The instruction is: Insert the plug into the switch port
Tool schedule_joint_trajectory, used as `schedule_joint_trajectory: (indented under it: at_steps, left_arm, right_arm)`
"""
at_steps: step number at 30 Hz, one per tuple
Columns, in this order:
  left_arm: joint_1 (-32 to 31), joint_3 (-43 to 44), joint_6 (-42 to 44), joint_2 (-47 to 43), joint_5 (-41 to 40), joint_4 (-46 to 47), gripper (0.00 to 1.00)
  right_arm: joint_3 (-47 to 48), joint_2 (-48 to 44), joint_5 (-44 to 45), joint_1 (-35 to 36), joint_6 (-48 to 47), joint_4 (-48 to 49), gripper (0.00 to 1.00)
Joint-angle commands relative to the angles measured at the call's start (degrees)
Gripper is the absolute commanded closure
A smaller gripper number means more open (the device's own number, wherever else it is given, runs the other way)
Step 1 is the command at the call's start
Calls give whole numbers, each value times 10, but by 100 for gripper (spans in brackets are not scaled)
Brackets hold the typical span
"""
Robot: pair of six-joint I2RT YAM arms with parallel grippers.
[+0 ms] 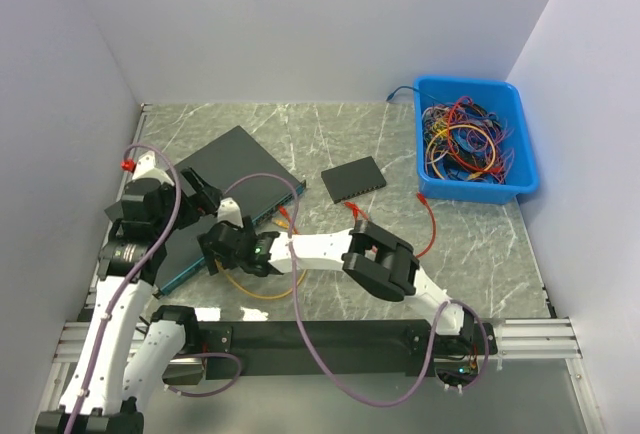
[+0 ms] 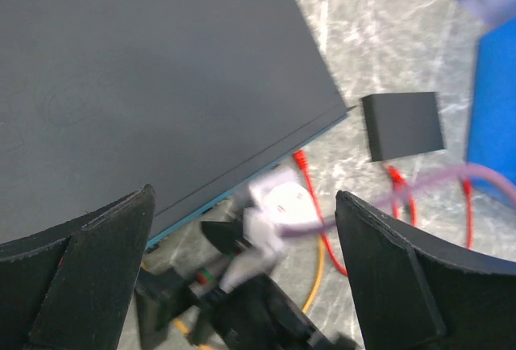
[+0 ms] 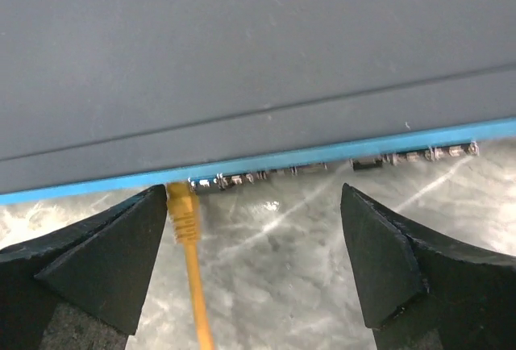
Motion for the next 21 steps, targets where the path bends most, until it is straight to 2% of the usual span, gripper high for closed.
schedule_joint_trajectory:
  at_steps: [1, 5, 7, 11, 17, 19, 21]
  left_arm:
    - [3, 26, 21, 31, -19, 9, 1]
    - [24, 65, 25, 101, -43, 23, 1]
    - [65, 94, 24, 155, -13, 26, 1]
    - [118, 138, 19, 224, 19, 43, 1]
    - [179, 215, 0, 321, 1, 60, 1]
    - [217, 247, -10, 381, 41, 60, 2]
    - [238, 269, -15, 426, 91, 56, 8]
  right_arm:
    - [-59, -72, 46, -3, 0, 21, 7]
    - [-117, -114, 37, -2, 2, 41, 6]
    - [-144, -141, 28, 1, -2, 59, 5]
    - [-163, -173, 1, 14, -16, 73, 5]
    - [-159, -171, -11, 44, -21, 75, 4]
    - [-150, -157, -13, 45, -21, 68, 6]
    - [-149, -154, -16, 45, -23, 66, 12]
